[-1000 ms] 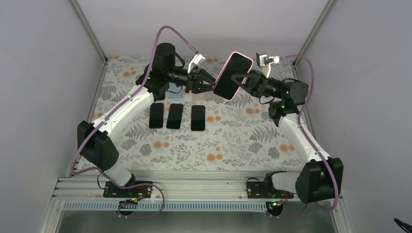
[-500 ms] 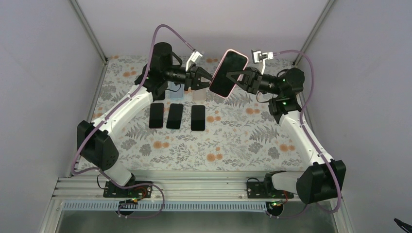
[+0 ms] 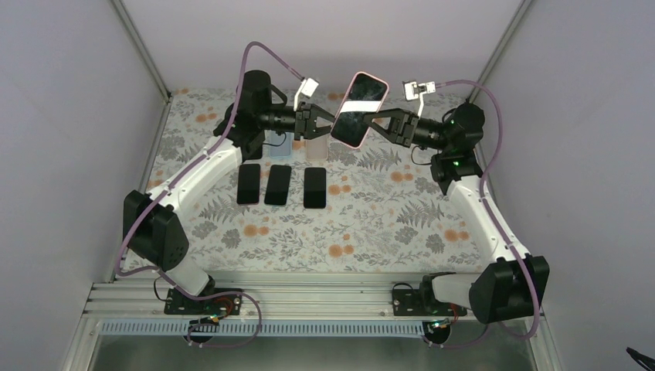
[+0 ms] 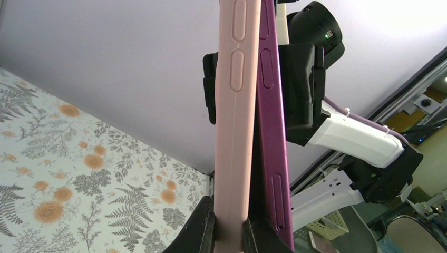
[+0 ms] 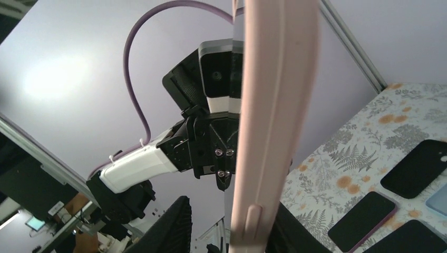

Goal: Take the phone out of the phone case
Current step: Remove the phone case from the phone.

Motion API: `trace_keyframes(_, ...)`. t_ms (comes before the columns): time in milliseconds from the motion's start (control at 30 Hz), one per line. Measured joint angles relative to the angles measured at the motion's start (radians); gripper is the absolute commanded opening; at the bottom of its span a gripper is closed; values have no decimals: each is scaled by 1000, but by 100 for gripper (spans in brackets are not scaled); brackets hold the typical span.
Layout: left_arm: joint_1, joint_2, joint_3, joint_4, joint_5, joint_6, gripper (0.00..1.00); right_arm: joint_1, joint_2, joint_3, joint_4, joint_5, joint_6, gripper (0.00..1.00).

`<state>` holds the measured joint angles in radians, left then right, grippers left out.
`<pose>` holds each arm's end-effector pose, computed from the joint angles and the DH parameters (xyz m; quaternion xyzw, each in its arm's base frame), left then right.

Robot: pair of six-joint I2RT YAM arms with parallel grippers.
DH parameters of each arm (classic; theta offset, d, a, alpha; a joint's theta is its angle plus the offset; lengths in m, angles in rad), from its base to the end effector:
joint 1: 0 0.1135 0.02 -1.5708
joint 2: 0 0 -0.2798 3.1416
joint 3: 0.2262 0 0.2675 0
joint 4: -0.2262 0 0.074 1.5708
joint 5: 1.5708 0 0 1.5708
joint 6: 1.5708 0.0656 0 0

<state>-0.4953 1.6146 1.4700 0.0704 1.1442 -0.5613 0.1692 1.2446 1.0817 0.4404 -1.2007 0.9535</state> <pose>0.3233 -0.2425 0.4073 0.3478 0.6280 -0.6310 0.2941 0.2768 0.1093 0.4222 -0.2266 0.6317 0.6387 0.3763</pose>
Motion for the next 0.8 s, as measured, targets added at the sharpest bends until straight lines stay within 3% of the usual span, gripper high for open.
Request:
trace_keyframes(400, 0, -8, -20, -1, -39, 18, 2, -22, 16, -11, 9, 34, 55, 20)
trace_keyframes(800, -2, -11, -27, -52, -81, 72, 2, -80, 28, -10, 23, 48, 98, 22)
